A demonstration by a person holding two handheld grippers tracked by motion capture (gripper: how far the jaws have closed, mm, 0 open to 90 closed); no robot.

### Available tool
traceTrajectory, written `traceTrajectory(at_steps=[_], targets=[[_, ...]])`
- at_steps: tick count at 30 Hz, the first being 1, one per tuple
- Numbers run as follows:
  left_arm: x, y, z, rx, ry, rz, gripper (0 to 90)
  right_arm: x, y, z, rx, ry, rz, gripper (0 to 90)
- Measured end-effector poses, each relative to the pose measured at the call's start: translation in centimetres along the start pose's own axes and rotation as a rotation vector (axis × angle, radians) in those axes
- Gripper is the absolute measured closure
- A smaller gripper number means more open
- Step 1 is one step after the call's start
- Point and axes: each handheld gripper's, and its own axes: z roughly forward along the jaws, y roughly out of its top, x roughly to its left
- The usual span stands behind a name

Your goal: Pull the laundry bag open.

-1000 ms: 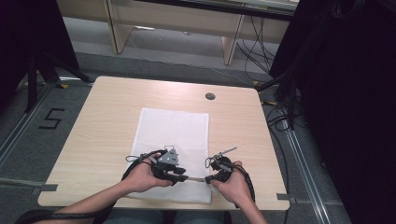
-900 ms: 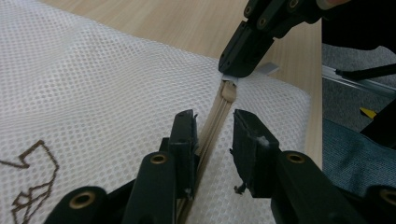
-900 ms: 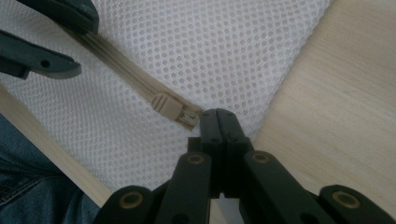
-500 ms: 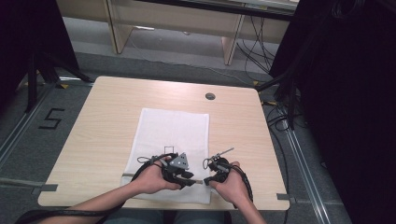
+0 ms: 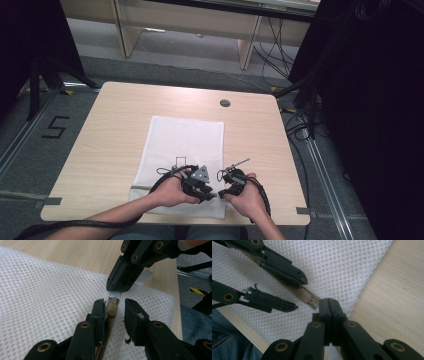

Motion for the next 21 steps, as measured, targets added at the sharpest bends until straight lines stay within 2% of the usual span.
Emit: traceTrajectory(at_steps=[1,3,4,6,8,9,12,13,17,18,20,21], targets=[[0.05,0.03,0.08,0.001,-0.004,0.008,70.7,0.01,0.00,-0.01,0.000,0.000,-0.001,90.0],[0.03,0.00,0.25,0.003,-0.002,-0.002,71.3,0.02,-0.01,-0.01,0.000,-0.001,-0.002,90.0],[0.12,0.03,0.30,0.004,-0.001,0.014,71.7,0.02,-0.01,-0.01,0.000,-0.001,-0.003,90.0],[0.02,0.03,0.43,-0.002,-0.003,0.000,73.4,0.13,-0.02,-0.06,0.006,-0.003,0.013,90.0],[0.07,0.10,0.42,0.001,0.001,0.008,75.5,0.12,-0.02,-0.06,0.006,-0.002,0.014,90.0],[0.06,0.12,0.39,0.004,0.003,-0.005,77.8,0.12,-0.01,-0.06,0.006,-0.002,0.014,90.0],[0.22,0.32,0.38,0.013,0.005,0.010,80.8,0.09,-0.01,-0.05,0.006,0.000,0.014,90.0],[0.06,0.38,0.44,0.014,0.005,-0.003,81.0,0.09,-0.01,-0.05,0.006,0.000,0.013,90.0],[-0.29,0.65,0.52,0.017,0.006,0.024,82.7,0.09,0.00,-0.04,0.006,-0.001,0.013,90.0],[-0.41,0.63,0.58,0.018,0.007,0.007,82.6,0.02,0.01,-0.02,0.006,0.002,0.005,90.0],[-0.24,0.56,0.72,0.019,0.004,0.020,82.0,-0.02,0.01,0.02,0.000,0.001,-0.003,90.0],[-0.29,0.47,0.82,0.020,0.005,-0.004,81.3,-0.03,0.01,0.02,0.000,0.002,-0.002,90.0]])
